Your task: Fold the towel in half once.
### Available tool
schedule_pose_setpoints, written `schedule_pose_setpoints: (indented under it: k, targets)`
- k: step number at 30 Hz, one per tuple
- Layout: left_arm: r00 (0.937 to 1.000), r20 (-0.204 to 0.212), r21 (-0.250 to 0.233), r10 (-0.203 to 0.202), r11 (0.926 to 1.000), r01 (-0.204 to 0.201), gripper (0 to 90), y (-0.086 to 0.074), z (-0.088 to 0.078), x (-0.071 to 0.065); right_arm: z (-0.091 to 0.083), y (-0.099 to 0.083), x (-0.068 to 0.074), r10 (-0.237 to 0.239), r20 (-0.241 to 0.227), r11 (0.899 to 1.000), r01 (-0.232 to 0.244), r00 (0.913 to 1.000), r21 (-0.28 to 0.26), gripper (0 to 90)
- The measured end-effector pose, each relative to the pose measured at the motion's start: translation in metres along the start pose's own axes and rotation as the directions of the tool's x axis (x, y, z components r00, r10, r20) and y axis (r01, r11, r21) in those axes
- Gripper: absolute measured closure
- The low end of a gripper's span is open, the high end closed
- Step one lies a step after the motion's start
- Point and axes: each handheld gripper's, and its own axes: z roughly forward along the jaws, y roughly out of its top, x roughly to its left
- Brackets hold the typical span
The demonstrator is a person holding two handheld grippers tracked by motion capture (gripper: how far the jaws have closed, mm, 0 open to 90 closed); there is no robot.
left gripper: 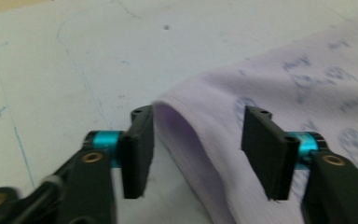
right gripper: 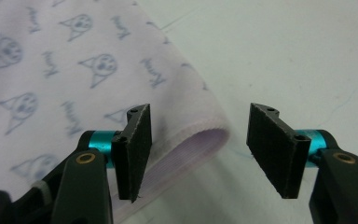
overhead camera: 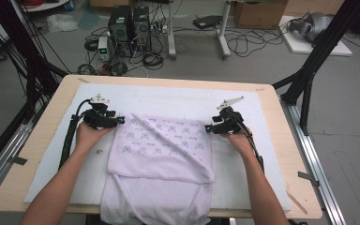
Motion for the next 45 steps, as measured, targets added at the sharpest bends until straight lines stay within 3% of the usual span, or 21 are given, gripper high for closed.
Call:
schedule_pose_setpoints:
  k: [2,4,6,7,9,11,13,15,16,19,23,24,25,26,28,29,35,39,41,43,45]
  targets:
    - [0.9987,-0.02,0.013,-0.046,0.9988,0.047,38.1,-0.001,0.011,0.006,0.01,-0.002,-0.005,0.01,0.002,1.0,-0.01,1.0,0.021,39.8]
    - [0.9993,-0.005,0.04,-0.037,0.9985,0.037,52.5,-0.005,0.018,0.006,0.015,-0.004,-0.008,0.021,0.002,1.0,-0.021,0.9998,0.005,45.6]
    - [1.0,0.0,0.038,0.001,0.9993,-0.001,67.3,-0.006,0.019,0.003,0.014,-0.004,-0.011,0.02,-0.009,1.0,-0.02,0.9997,-0.006,65.3]
    - [1.0,0.007,0.04,0.007,0.9992,-0.008,81.9,-0.005,0.019,0.001,0.015,-0.003,-0.011,0.007,-0.061,1.0,-0.007,0.9981,-0.007,79.7]
    - [0.9995,-0.007,0.023,0.032,0.9992,-0.032,87.5,-0.003,0.017,-0.002,0.017,0.001,-0.008,-0.027,-0.065,1.0,0.027,0.9975,-0.001,85.4]
    - [0.9992,-0.029,-0.015,0.028,0.9995,-0.028,87.7,0.001,0.012,-0.002,0.017,0.009,-0.01,-0.02,-0.052,0.999,0.021,0.9984,0.033,86.2]
    - [0.9989,-0.043,-0.059,0.016,0.9981,-0.018,87.9,0.007,0.006,0.0,0.008,0.017,-0.01,-0.066,0.02,0.998,0.066,0.9976,-0.021,86.7]
    - [0.9976,-0.061,-0.061,0.033,0.9975,-0.036,88.0,0.018,0.001,0.0,0.0,0.028,-0.018,-0.026,0.029,0.999,0.026,0.9992,-0.019,87.0]
    - [0.996,-0.076,-0.081,0.045,0.9953,-0.051,88.0,0.029,-0.004,-0.001,-0.006,0.036,-0.019,-0.04,0.07,0.999,0.041,0.9967,-0.014,87.0]
    - [0.9905,-0.118,-0.146,0.07,0.9854,-0.087,88.0,0.061,-0.021,-0.001,-0.032,0.07,-0.024,-0.063,0.12,0.995,0.071,0.9908,-0.066,87.0]
    - [0.9828,-0.158,-0.237,0.094,0.9627,-0.131,87.8,0.109,-0.05,0.002,-0.065,0.116,-0.03,-0.093,0.172,0.987,0.113,0.9807,-0.112,87.0]
    - [0.9755,-0.186,-0.242,0.118,0.9568,-0.162,87.7,0.121,-0.055,0.001,-0.07,0.124,-0.031,-0.108,0.181,0.984,0.131,0.9775,-0.12,86.8]
    - [0.9716,-0.202,-0.236,0.124,0.9565,-0.171,85.9,0.125,-0.056,0.0,-0.075,0.133,-0.034,-0.11,0.178,0.983,0.133,0.9779,-0.125,85.3]
    - [0.9748,-0.193,-0.231,0.112,0.9603,-0.156,78.4,0.126,-0.054,0.001,-0.076,0.136,-0.035,-0.101,0.173,0.984,0.124,0.9797,-0.129,79.5]
    - [0.9778,-0.178,-0.188,0.11,0.9716,-0.144,67.9,0.12,-0.048,0.005,-0.07,0.135,-0.041,-0.06,0.158,0.986,0.083,0.9856,-0.142,62.6]
    - [0.9794,-0.171,-0.178,0.107,0.9744,-0.138,65.1,0.113,-0.045,0.008,-0.063,0.129,-0.045,-0.022,0.158,0.992,0.041,0.9871,-0.115,56.1]
    - [0.9921,-0.103,-0.116,0.071,0.9898,-0.083,58.3,0.064,-0.034,0.019,-0.034,0.075,-0.044,0.03,0.105,0.998,-0.024,0.994,-0.055,48.9]
    - [0.9954,-0.028,-0.099,0.091,0.9907,-0.094,55.0,0.038,-0.03,0.011,-0.027,0.049,-0.03,0.023,0.067,0.998,-0.019,0.9975,-0.064,46.8]
    - [0.9925,-0.003,-0.088,0.122,0.9886,-0.122,53.6,0.028,-0.029,0.004,-0.023,0.045,-0.025,0.037,0.028,0.999,-0.037,0.9989,-0.011,41.9]
    - [0.9897,0.017,-0.082,0.142,0.9867,-0.14,53.6,0.02,-0.03,-0.001,-0.022,0.042,-0.015,0.005,0.021,1.0,-0.005,0.9998,0.012,42.5]
    - [0.9867,0.03,-0.079,0.16,0.9844,-0.157,53.6,0.011,-0.033,-0.006,-0.025,0.036,-0.003,-0.051,0.034,0.998,0.052,0.9981,-0.045,45.9]
